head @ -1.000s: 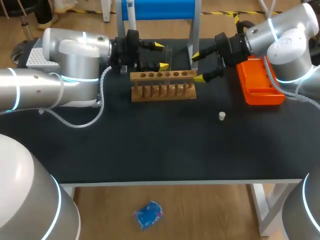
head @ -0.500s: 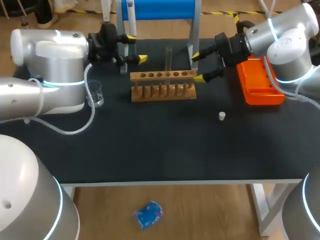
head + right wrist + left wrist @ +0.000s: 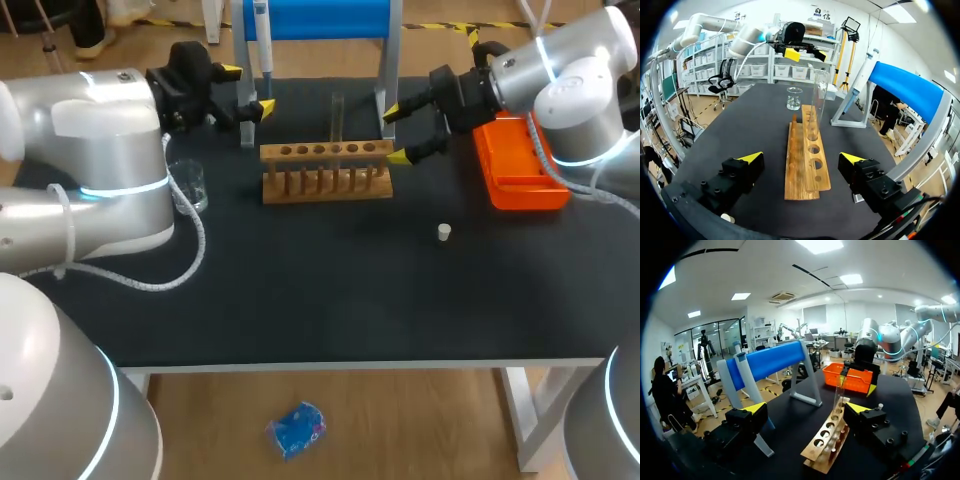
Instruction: Invert the test tube, pick up the pipette, mount the tip to pipette, aspirate from beaker and dispense into the tube, eject the tip, return the pipette, and cap with the stopper.
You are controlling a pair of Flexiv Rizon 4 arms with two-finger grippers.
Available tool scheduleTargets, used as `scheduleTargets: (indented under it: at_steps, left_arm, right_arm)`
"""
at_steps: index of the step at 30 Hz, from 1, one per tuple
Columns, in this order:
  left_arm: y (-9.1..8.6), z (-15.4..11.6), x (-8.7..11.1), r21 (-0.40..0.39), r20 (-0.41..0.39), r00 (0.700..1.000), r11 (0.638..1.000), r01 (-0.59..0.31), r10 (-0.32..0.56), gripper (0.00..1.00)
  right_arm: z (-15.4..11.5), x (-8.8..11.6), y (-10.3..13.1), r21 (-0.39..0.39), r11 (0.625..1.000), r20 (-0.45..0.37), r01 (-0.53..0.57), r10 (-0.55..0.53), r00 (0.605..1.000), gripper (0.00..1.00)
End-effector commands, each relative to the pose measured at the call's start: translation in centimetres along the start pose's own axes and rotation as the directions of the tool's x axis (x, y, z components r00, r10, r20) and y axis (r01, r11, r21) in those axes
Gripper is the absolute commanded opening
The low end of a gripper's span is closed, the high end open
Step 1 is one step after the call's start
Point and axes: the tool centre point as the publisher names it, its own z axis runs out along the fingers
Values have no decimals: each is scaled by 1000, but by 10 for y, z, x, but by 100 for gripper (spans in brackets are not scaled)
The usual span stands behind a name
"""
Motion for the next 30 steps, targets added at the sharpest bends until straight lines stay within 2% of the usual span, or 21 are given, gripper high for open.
scheduleTargets:
  at_steps: [1, 7, 13, 19, 21, 23, 28, 30]
  left_arm:
    - [1, 2, 3, 9, 64, 998, 1000, 0, 0, 100]
    - [1, 5, 3, -1, 87, 996, 1000, -8, 8, 100]
    - [6, -1, -1, 2, 87, 996, 1000, 24, -24, 100]
    - [18, -31, -14, -1, 110, 993, 999, 53, -52, 100]
    - [26, -42, -19, 3, 130, 989, 997, 75, -74, 100]
    - [36, -56, -21, -1, 123, 991, 999, 54, -53, 100]
    - [57, -92, -36, 27, 137, 988, 997, 67, -70, 100]
    - [57, -92, -36, 27, 137, 988, 997, 67, -70, 100]
  right_arm:
    - [0, 0, 0, 0, 1000, 0, 1, -1, 1000, 100]
    - [0, 0, 0, 0, 1000, 0, 1, -1, 1000, 100]
    - [0, 0, 0, 0, 1000, 0, 1, -1, 1000, 100]
    - [0, 0, 0, 0, 1000, 0, 1, -1, 1000, 100]
    - [0, 0, 0, 0, 1000, 0, 1, -1, 1000, 100]
    - [0, 0, 0, 0, 1000, 0, 1, -1, 1000, 100]
    - [0, 0, 0, 0, 1000, 0, 1, -1, 1000, 100]
    - [0, 2, 1, 0, 1000, -3, 4, -4, 1000, 100]
